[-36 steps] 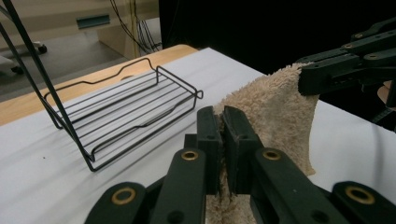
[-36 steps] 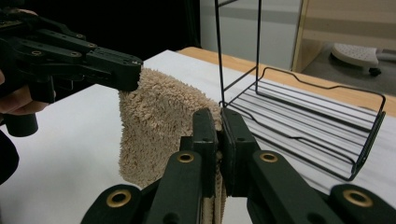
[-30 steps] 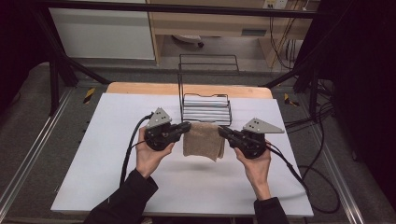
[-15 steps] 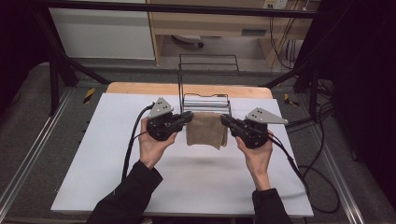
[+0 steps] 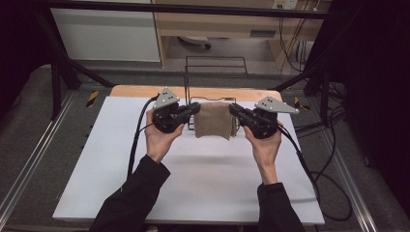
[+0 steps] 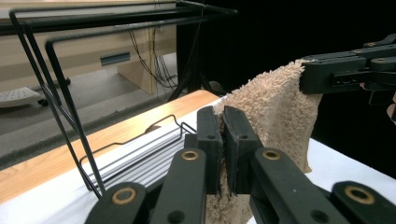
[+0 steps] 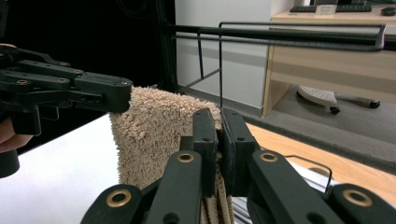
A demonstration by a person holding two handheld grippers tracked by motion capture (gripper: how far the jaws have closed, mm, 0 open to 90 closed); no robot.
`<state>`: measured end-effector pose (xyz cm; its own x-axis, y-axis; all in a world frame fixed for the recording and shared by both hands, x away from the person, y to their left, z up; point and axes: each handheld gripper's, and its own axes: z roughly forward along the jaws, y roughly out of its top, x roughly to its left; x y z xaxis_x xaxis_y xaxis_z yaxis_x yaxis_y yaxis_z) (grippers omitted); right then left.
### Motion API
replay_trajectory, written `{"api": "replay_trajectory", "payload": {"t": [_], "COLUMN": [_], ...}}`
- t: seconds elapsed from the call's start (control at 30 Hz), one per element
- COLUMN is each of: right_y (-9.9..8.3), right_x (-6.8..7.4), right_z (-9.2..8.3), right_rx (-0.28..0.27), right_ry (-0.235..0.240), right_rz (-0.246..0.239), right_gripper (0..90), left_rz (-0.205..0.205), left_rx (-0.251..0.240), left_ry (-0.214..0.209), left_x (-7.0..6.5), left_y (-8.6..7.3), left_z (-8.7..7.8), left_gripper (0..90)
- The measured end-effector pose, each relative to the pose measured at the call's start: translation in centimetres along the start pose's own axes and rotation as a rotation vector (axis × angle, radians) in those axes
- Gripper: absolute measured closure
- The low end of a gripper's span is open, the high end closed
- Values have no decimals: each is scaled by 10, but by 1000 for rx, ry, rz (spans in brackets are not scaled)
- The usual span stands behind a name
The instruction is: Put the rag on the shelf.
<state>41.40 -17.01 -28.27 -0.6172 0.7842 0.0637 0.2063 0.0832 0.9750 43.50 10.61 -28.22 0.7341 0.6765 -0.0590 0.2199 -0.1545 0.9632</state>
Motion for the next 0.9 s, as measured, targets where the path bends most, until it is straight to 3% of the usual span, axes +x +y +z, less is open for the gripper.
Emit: {"api": "replay_trajectory", "payload": {"t": [0.33, 0.9], "right_y": [20, 64], "right_x": [-1, -5], "right_z": [3, 0], "right_rx": [-23, -96], "right_ry": [-8, -43], "right_rz": [-12, -52], "right_gripper": [857, 857], "left_rz": [6, 43], "left_rx": [-26, -114], "left_ry": [10, 39], "left_x": [4, 5], "left_y": [17, 64], "left_z": [-2, -3], "left_gripper": [854, 854]}}
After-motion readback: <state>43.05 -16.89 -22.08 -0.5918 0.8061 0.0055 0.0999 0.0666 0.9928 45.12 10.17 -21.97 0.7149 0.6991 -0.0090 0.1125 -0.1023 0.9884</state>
